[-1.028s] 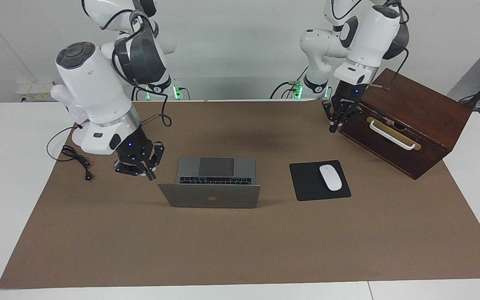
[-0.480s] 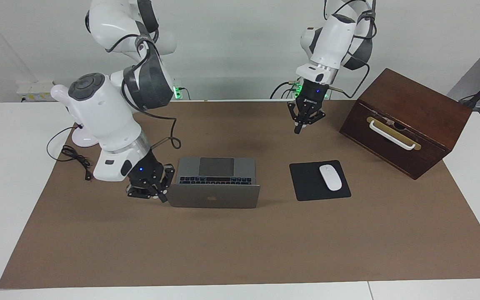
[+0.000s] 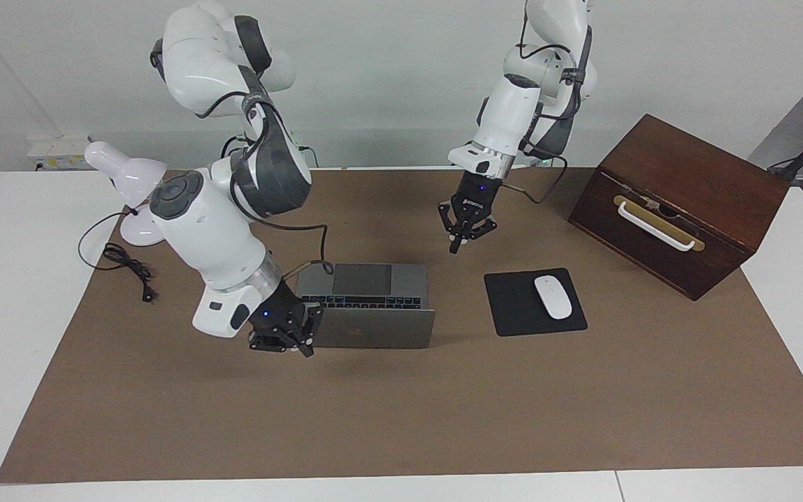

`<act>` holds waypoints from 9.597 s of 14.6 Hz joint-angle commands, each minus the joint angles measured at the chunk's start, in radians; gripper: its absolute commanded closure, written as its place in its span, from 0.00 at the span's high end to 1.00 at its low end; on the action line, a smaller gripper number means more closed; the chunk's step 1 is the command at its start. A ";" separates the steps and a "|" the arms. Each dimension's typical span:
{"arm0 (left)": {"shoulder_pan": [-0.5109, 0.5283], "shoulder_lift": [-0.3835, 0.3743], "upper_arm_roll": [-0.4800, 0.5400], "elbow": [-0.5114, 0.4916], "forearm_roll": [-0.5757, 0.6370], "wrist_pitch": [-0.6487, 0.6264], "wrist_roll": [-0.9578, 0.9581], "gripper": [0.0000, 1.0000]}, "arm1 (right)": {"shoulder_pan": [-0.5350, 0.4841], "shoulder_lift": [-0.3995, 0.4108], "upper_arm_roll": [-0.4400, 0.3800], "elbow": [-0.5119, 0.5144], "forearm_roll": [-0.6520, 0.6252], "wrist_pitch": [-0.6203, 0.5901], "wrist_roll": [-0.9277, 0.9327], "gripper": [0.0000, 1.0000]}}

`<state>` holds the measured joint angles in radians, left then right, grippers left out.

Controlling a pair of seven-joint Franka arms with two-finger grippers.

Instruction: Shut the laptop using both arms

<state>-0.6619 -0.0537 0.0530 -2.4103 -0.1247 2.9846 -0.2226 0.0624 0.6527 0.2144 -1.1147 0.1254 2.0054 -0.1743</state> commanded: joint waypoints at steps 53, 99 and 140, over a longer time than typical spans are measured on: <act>-0.154 0.419 0.022 -0.086 -0.013 0.517 0.197 0.00 | 0.022 -0.070 0.036 -0.201 0.029 -0.014 0.167 0.00; -0.154 0.431 0.024 -0.085 -0.013 0.519 0.197 0.00 | 0.000 -0.196 0.039 -0.551 0.025 -0.015 0.168 0.00; 0.452 -0.216 0.034 0.408 0.071 -1.132 0.175 1.00 | -0.047 -0.654 -0.135 -0.518 -0.101 -0.461 0.164 1.00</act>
<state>-0.2428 -0.2706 0.0937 -2.0356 -0.0774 1.8899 -0.0418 0.0111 0.0167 0.0893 -1.6096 0.0438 1.5207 -0.0128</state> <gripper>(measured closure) 0.000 0.000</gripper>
